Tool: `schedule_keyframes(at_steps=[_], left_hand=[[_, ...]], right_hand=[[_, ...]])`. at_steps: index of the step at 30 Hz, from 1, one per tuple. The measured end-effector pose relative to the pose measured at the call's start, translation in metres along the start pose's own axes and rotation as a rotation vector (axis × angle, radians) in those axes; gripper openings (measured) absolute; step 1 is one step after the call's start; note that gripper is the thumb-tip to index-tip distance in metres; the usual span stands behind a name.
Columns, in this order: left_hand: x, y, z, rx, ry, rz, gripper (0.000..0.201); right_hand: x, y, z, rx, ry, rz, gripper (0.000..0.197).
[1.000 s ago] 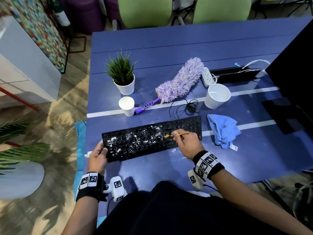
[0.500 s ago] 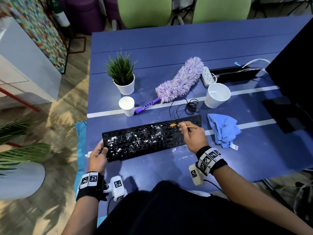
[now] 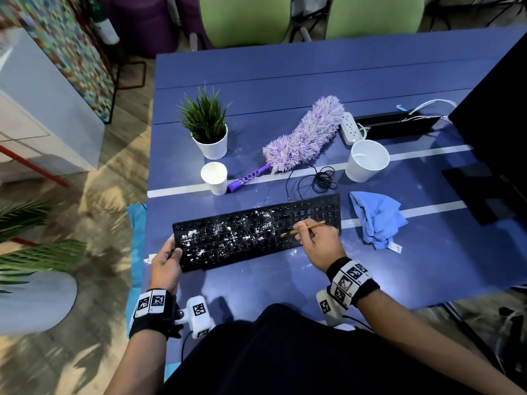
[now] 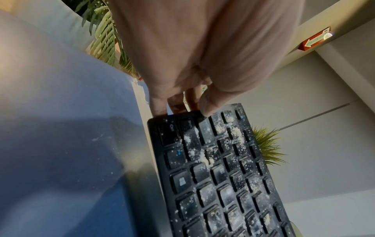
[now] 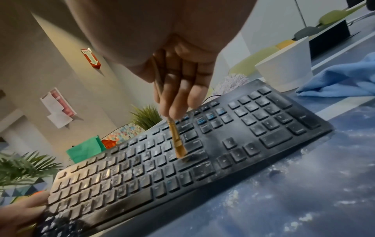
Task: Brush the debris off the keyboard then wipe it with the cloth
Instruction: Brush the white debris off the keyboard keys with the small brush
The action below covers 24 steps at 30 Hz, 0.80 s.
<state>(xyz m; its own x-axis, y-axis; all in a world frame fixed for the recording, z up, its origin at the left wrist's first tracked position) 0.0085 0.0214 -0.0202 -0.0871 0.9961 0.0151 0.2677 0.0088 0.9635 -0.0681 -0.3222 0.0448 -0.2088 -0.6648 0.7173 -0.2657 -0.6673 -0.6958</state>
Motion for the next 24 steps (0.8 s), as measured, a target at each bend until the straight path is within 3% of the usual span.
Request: schedule_keyframes(at_steps=[3,8,12,14,17,21,22,24], left_hand=[[0.0,0.002,0.0,-0.007,-0.003,0.001,0.046],[-0.001,0.006,-0.002,0.005,0.0,-0.004,0.046],[-0.001,0.003,0.0,0.015,0.006,-0.002,0.047],[-0.002,0.005,-0.001,0.012,0.003,-0.005,0.047],[-0.002,0.006,0.0,-0.001,-0.007,-0.005,0.047],[-0.002,0.005,0.0,0.008,0.005,-0.006,0.047],[-0.002,0.005,0.0,0.005,0.005,-0.012,0.047],[-0.004,0.006,-0.002,0.001,0.003,-0.019,0.047]], right_hand=[[-0.01,-0.003,-0.002,0.042,-0.042,-0.035,0.048],[-0.007,0.005,0.002,-0.057,0.029,-0.175,0.032],[-0.001,0.007,0.002,-0.01,-0.031,-0.179,0.041],[0.004,0.008,0.004,-0.015,0.044,-0.164,0.047],[0.009,0.006,0.006,0.062,0.155,-0.026,0.041],[-0.001,0.016,0.01,-0.111,-0.086,-0.17,0.054],[-0.002,0.018,0.008,-0.123,-0.102,-0.166,0.053],[0.002,0.016,0.004,-0.068,-0.001,-0.083,0.037]])
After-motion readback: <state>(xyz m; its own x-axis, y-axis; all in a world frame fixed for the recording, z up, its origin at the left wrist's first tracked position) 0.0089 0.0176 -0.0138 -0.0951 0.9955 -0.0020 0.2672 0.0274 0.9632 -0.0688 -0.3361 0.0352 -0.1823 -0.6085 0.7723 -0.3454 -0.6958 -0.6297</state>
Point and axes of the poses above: each hand's wrist, its own z-axis towards the middle knuckle, its own x-axis out of the back of the hand, y = z × x, the point moved 1 cm from there along z, towards the middle knuckle, and after that the axes turned 6 degrees about -x, right-handed, at the moved point
